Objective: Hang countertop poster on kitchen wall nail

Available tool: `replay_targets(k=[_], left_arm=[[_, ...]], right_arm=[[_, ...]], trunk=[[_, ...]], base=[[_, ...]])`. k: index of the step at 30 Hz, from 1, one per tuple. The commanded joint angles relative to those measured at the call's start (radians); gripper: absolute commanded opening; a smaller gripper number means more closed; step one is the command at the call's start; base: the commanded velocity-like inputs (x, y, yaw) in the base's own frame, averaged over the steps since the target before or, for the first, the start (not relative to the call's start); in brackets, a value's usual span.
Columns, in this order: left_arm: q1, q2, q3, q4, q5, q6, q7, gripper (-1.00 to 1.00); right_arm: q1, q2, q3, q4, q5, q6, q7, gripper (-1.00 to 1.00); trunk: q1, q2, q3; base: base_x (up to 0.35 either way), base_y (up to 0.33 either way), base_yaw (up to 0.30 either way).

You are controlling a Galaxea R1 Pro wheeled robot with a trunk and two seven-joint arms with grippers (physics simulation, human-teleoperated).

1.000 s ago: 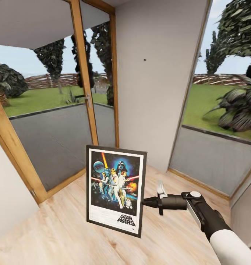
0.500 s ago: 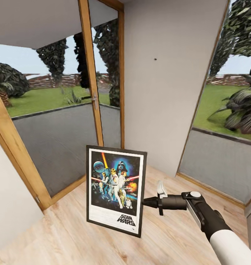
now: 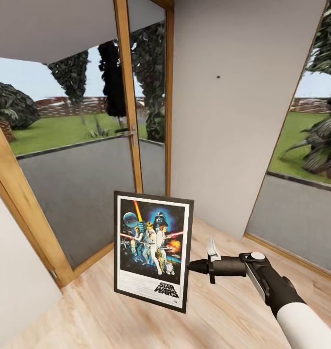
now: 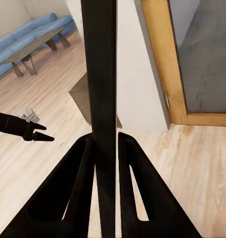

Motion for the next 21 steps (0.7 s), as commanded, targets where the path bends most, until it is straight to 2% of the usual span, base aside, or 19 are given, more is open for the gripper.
replay_targets(k=[1,8,21], left_arm=[[0.000,0.000,0.003,-0.001,0.000,0.001,-0.006,1.00],[0.000,0.000,0.003,-0.001,0.000,0.001,-0.006,1.00],[0.000,0.000,0.002,-0.001,0.000,0.001,-0.006,1.00]], right_arm=[[-0.001,-0.001,0.003,0.000,-0.005,0.013,0.003,-1.00],[-0.001,-0.001,0.003,0.000,-0.005,0.015,0.003,-1.00],[-0.001,-0.001,0.003,0.000,-0.005,0.016,0.003,-1.00]], trunk=[[0.001,-0.002,-0.002],[0.001,-0.002,-0.002],[0.001,-0.002,0.003]], base=[[0.248,0.275,0.000],[0.248,0.275,-0.121],[0.248,0.275,-0.290]])
